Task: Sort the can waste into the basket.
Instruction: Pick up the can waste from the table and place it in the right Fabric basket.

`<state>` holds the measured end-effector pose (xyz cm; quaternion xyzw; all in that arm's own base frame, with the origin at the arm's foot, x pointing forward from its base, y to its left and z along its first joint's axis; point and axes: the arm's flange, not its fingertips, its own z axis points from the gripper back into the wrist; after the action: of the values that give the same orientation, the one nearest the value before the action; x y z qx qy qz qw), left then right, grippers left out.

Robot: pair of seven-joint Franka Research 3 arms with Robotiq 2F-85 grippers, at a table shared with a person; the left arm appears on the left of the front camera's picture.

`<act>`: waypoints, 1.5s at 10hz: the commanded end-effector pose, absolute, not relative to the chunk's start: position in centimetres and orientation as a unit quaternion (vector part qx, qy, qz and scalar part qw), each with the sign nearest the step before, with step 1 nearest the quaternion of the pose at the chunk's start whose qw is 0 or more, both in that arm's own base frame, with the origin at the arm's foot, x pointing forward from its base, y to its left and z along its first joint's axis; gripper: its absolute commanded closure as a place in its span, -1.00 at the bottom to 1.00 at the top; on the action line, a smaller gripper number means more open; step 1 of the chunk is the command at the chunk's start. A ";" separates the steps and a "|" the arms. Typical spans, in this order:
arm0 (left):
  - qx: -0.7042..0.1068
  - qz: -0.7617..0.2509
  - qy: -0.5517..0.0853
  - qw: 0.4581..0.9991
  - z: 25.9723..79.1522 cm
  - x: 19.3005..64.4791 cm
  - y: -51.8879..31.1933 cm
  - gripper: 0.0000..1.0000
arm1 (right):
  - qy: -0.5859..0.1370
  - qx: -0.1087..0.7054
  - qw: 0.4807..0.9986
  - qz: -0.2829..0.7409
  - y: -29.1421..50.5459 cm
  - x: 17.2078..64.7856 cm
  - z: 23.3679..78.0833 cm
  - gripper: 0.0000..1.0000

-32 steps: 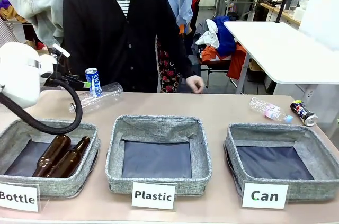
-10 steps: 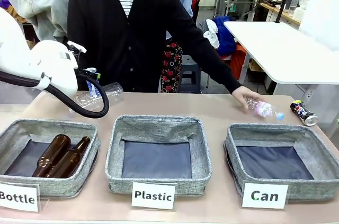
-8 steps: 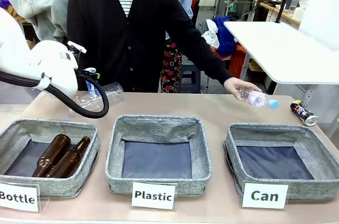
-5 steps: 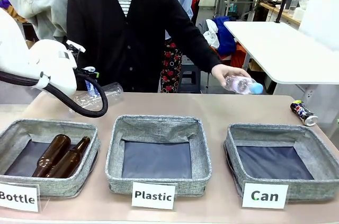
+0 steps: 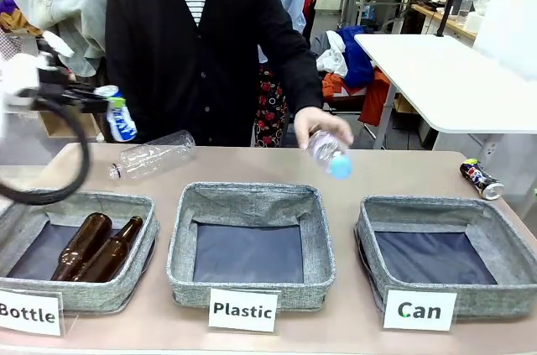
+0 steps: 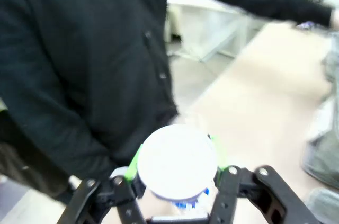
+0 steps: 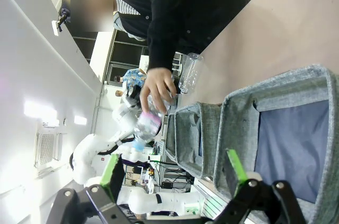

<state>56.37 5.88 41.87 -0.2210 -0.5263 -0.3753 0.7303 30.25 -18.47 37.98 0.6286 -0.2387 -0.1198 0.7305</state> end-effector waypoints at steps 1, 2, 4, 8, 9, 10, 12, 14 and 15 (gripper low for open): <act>-0.296 -0.442 -0.500 0.683 46.0 52.3 10.9 1.00 | -0.247 0.630 0.727 -0.114 -18.3 30.3 38.1 -1.00; -0.327 -0.473 -0.467 0.671 47.6 49.9 13.6 1.00 | -0.247 0.630 0.727 -0.114 -18.3 30.3 38.1 -1.00; -0.311 -0.528 -0.405 0.679 48.8 45.6 17.2 1.00 | -0.247 0.630 0.727 -0.114 -18.3 30.3 38.1 -1.00; -0.326 -0.516 -0.411 0.677 48.7 43.6 18.2 0.93 | -0.247 0.630 0.727 -0.114 -18.3 30.3 38.1 -1.00; -0.326 -0.516 -0.411 0.677 48.7 43.6 18.2 0.93 | -0.247 0.630 0.727 -0.114 -18.3 30.3 38.1 -1.00; -0.326 -0.516 -0.411 0.677 48.7 43.6 18.2 0.93 | -0.247 0.630 0.727 -0.114 -18.3 30.3 38.1 -1.00; -0.357 -0.552 -0.447 0.607 48.6 43.0 13.7 -0.07 | -0.247 0.630 0.727 -0.114 -18.3 30.3 38.1 -1.00; -0.406 -0.632 -0.450 0.482 52.4 40.0 4.4 -0.07 | -0.247 0.630 0.727 -0.114 -18.3 30.3 38.1 -1.00; -0.422 -0.658 -0.427 0.455 53.9 39.0 0.7 -0.07 | -0.238 0.629 0.731 -0.119 -18.4 30.3 38.0 -1.00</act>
<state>40.34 2.95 52.87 -0.4039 -0.4303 -0.6415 0.4901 30.25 -18.45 37.96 0.6287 -0.2381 -0.1198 0.7305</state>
